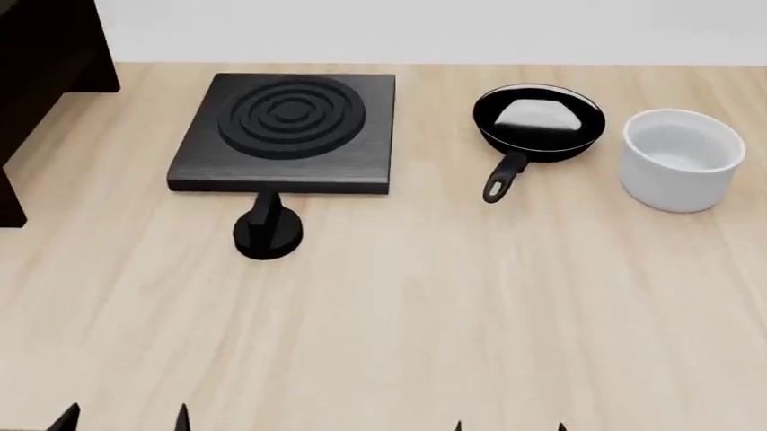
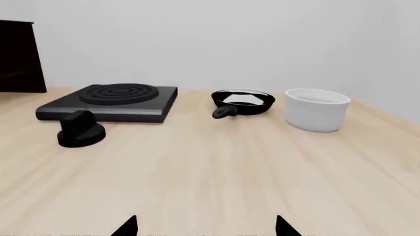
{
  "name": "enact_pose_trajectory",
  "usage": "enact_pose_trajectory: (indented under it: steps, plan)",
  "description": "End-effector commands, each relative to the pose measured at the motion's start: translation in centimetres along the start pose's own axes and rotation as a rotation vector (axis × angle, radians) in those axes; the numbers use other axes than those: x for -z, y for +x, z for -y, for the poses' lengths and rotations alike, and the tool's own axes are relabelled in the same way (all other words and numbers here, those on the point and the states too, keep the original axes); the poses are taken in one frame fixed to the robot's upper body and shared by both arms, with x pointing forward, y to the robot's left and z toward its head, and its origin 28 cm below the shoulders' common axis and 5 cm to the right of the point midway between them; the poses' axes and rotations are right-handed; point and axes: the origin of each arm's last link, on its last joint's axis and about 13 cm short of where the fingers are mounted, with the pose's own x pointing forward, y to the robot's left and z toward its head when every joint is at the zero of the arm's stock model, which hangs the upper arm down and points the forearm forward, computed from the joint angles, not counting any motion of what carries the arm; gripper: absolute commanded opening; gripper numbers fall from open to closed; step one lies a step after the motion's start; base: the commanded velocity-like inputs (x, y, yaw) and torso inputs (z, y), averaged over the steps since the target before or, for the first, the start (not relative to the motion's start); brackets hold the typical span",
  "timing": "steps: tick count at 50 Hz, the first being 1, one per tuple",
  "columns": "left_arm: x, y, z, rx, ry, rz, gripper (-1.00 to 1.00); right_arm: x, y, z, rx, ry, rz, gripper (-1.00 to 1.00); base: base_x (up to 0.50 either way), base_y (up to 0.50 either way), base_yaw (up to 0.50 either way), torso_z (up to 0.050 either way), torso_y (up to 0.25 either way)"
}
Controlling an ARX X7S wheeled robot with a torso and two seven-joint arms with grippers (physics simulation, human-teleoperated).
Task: Put the frying pan on the cabinet shelf.
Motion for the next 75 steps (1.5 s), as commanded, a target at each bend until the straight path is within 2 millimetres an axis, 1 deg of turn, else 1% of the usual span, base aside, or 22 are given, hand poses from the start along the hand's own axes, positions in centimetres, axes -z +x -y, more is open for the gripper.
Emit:
enact_pose_trajectory:
  steps: [1, 6, 11, 14, 18, 21, 26, 28, 34, 44, 54, 61, 64, 70, 75]
  plan:
    - [0.0, 0.0, 0.0, 0.009, -0.002, -0.010, 1.00, 0.1, 0.0, 0.3, 0.000, -0.005, -0.006, 1.00, 0.00, 0.00, 0.00, 0.050, 0.072]
    - [0.0, 0.0, 0.0, 0.012, -0.002, -0.006, 1.00, 0.1, 0.1, 0.4, -0.002, -0.007, -0.006, 1.00, 0.00, 0.00, 0.00, 0.050, 0.072]
    - [0.0, 0.0, 0.0, 0.015, -0.006, -0.001, 1.00, 1.0, 0.5, -0.6, 0.010, 0.002, -0.009, 1.00, 0.00, 0.00, 0.00, 0.050, 0.071]
    - [0.0, 0.0, 0.0, 0.013, -0.007, -0.003, 1.00, 1.2, 0.6, -1.0, 0.008, 0.008, -0.004, 1.00, 0.00, 0.00, 0.00, 0.050, 0.072]
    - [0.0, 0.0, 0.0, 0.013, -0.006, -0.006, 1.00, 1.1, 0.4, -0.9, 0.007, 0.010, -0.001, 1.00, 0.00, 0.00, 0.00, 0.050, 0.072]
    - [0.0, -0.2, 0.1, -0.036, -0.055, -0.074, 1.00, 1.3, 0.1, -0.6, 0.028, -0.011, -0.011, 1.00, 0.00, 0.00, 0.00, 0.040, 0.025]
    - [0.0, -0.1, 0.1, -0.037, -0.062, -0.068, 1.00, 1.8, -0.1, -0.5, 0.045, -0.004, -0.019, 1.00, 0.00, 0.00, 0.00, 0.000, 0.000]
    - [0.0, -0.1, 0.1, -0.032, -0.057, -0.060, 1.00, 1.6, -0.1, -0.5, 0.041, -0.010, -0.011, 1.00, 0.11, 0.12, 0.00, 0.000, 0.000]
    - [0.0, -0.1, 0.1, -0.024, -0.048, -0.056, 1.00, 1.4, -0.3, -0.3, 0.049, 0.000, -0.008, 1.00, 0.37, 0.40, 0.00, 0.000, 0.000]
    - [0.0, -0.1, 0.1, -0.015, -0.045, -0.056, 1.00, 1.6, -0.7, -0.5, 0.044, -0.005, 0.002, 1.00, 0.40, 0.38, 0.00, 0.000, 0.000]
    - [0.0, -0.1, 0.0, -0.012, -0.044, -0.057, 1.00, 1.4, -1.4, -0.6, 0.044, -0.028, 0.016, 1.00, 0.44, 0.04, 0.00, 0.000, 0.000]
    - [0.0, -0.1, 0.0, -0.012, -0.045, -0.055, 1.00, 1.7, -2.2, -0.8, 0.038, -0.037, 0.014, 1.00, 0.50, 0.00, 0.00, 0.000, 0.000]
    - [0.0, -0.1, 0.0, -0.012, -0.043, -0.055, 1.00, 1.7, -1.8, -0.8, 0.039, -0.038, 0.010, 1.00, 0.50, 0.00, 0.00, 0.000, 0.000]
    - [0.0, -0.1, 0.0, -0.014, -0.043, -0.054, 1.00, 1.9, -1.7, -0.8, 0.038, -0.040, 0.002, 1.00, 0.50, 0.06, 0.00, 0.000, 0.000]
    - [0.0, -0.1, 0.0, -0.013, -0.044, -0.054, 1.00, 1.6, -0.6, -1.1, 0.033, -0.034, 0.009, 1.00, 0.50, 0.15, 0.00, 0.000, 0.000]
